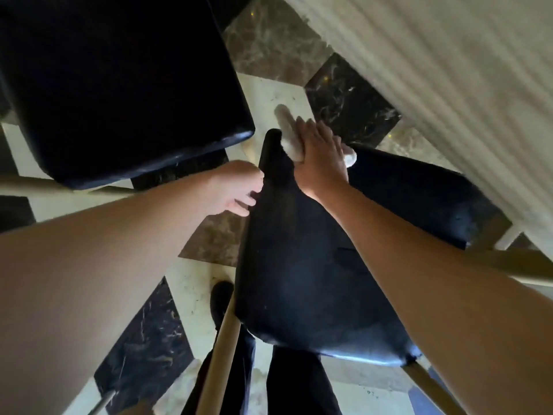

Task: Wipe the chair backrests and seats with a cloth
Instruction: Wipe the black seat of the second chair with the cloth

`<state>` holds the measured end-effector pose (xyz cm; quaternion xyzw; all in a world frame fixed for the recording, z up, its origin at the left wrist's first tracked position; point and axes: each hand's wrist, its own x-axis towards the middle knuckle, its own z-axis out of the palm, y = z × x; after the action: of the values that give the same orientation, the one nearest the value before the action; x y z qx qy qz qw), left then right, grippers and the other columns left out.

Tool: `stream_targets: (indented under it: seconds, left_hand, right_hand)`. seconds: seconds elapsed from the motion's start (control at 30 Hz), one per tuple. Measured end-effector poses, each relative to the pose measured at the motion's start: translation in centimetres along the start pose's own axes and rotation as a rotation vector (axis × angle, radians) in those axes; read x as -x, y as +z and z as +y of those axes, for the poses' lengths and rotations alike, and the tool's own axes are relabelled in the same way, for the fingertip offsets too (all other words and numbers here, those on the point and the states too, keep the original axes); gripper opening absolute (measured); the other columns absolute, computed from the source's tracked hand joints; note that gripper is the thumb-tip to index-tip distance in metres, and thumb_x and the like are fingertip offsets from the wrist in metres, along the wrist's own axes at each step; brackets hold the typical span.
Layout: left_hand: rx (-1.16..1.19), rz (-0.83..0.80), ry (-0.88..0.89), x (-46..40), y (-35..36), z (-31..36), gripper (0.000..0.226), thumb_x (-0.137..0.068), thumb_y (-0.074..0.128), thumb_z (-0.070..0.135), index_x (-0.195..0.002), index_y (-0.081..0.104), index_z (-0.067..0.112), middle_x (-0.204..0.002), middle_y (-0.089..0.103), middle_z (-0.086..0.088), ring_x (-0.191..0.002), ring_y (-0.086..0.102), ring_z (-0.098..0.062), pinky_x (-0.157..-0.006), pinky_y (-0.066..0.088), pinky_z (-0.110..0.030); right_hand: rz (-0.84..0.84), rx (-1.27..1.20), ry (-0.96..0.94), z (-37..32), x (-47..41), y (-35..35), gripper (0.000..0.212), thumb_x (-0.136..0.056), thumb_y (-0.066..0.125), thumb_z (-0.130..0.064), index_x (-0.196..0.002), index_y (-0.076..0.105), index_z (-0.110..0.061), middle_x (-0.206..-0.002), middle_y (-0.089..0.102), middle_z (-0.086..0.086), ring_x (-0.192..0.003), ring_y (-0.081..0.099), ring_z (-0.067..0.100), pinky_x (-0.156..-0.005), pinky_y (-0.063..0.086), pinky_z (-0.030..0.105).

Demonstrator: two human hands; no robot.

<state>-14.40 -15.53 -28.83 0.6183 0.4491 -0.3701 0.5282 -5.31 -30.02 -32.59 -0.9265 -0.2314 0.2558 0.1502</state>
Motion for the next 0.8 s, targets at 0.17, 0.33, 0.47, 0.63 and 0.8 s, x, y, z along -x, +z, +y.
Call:
stream_targets:
  seconds: [0.17,0.33,0.47,0.63,0.8]
  left_hand:
    - [0.115,0.078,0.03,-0.3,-1.9,-0.7,0.041,-0.104,0.04,0.031,-0.141,0.05,0.017,-0.113,0.068,-0.011,-0.101,0.069,-0.029,-0.082,0.061,-0.05]
    - [-0.338,0.263,0.302,-0.8,-1.1,-2.4,0.048,-0.1,0.041,0.024,-0.147,0.046,0.017,-0.135,0.059,-0.021,-0.111,0.064,-0.038,-0.08,0.053,-0.04]
    - [-0.574,0.112,0.497,-0.4,-0.2,-3.1,0.051,-0.105,0.048,0.024,-0.156,0.038,0.025,-0.157,0.042,-0.008,-0.13,0.054,-0.025,-0.102,0.045,-0.034]
    - [-0.698,-0.071,0.417,0.0,1.2,-2.8,0.064,-0.106,0.044,0.012,-0.162,0.02,0.032,-0.172,-0.002,0.009,-0.156,0.015,-0.021,-0.108,0.038,-0.028]
    - [-0.662,-0.052,0.339,0.2,1.8,-2.3,0.072,-0.103,0.037,0.005,-0.164,0.007,0.029,-0.172,0.005,0.006,-0.144,0.041,-0.027,-0.094,0.049,-0.031]
  right_hand:
    - [0.058,0.135,-0.134,-1.2,2.5,5.7,0.074,-0.1,0.047,-0.033,-0.165,0.015,-0.018,-0.174,0.003,0.009,-0.16,-0.007,0.027,-0.128,-0.009,0.044]
    - [-0.08,0.173,-0.364,-0.8,11.9,10.5,0.087,-0.092,0.054,-0.025,-0.166,0.007,-0.024,-0.173,-0.004,0.003,-0.158,-0.016,0.026,-0.126,-0.017,0.043]
    - [-0.212,0.301,-0.584,2.6,22.0,14.1,0.118,-0.072,0.073,-0.023,-0.166,0.001,-0.025,-0.174,-0.008,0.004,-0.159,-0.008,0.031,-0.125,-0.01,0.051]
    - [-0.322,0.451,-0.791,7.2,28.8,14.4,0.108,-0.075,0.066,-0.029,-0.166,0.006,-0.028,-0.174,-0.004,0.001,-0.16,-0.002,0.028,-0.125,0.002,0.05]
    - [-0.373,0.533,-0.881,7.8,25.7,12.9,0.115,-0.07,0.065,-0.033,-0.165,0.001,-0.028,-0.173,0.01,-0.004,-0.159,-0.008,0.022,-0.127,-0.006,0.045]
